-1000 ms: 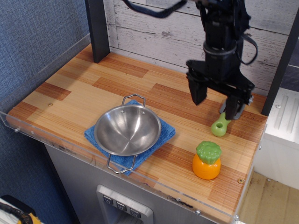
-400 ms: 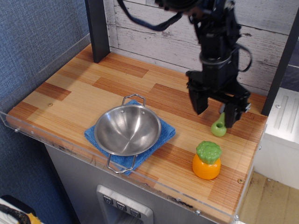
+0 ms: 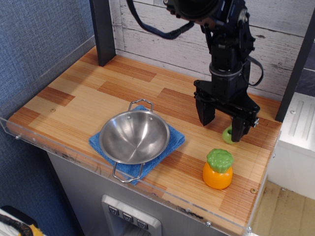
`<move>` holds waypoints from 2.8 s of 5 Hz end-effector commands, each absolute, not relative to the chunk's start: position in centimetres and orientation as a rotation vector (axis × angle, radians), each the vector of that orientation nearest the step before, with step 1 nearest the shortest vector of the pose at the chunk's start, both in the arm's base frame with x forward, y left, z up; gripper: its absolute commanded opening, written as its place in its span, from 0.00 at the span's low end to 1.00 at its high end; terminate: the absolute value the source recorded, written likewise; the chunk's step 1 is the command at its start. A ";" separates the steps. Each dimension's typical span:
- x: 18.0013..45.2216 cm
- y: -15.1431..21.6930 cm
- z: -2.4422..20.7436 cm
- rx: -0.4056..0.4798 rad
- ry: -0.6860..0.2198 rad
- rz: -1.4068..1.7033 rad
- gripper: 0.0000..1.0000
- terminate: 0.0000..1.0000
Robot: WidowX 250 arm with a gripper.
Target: Pick up green spatula and place on left side of bowl
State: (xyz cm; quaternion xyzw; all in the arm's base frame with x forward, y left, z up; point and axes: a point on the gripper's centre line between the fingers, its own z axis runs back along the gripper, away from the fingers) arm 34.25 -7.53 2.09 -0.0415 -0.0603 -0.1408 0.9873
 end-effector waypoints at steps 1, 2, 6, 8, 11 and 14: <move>34.4 -7.9 2.9 -0.079 -0.135 -0.298 1.00 0.00; 34.3 -7.9 2.7 -0.078 -0.119 -0.297 0.00 0.00; 33.7 -6.0 11.3 -0.043 -0.232 -0.198 0.00 0.00; 30.5 2.5 21.2 -0.052 -0.314 -0.126 0.00 0.00; 24.0 17.2 18.1 0.025 -0.245 -0.039 0.00 0.00; 23.9 18.2 9.7 0.002 -0.152 0.075 0.00 0.00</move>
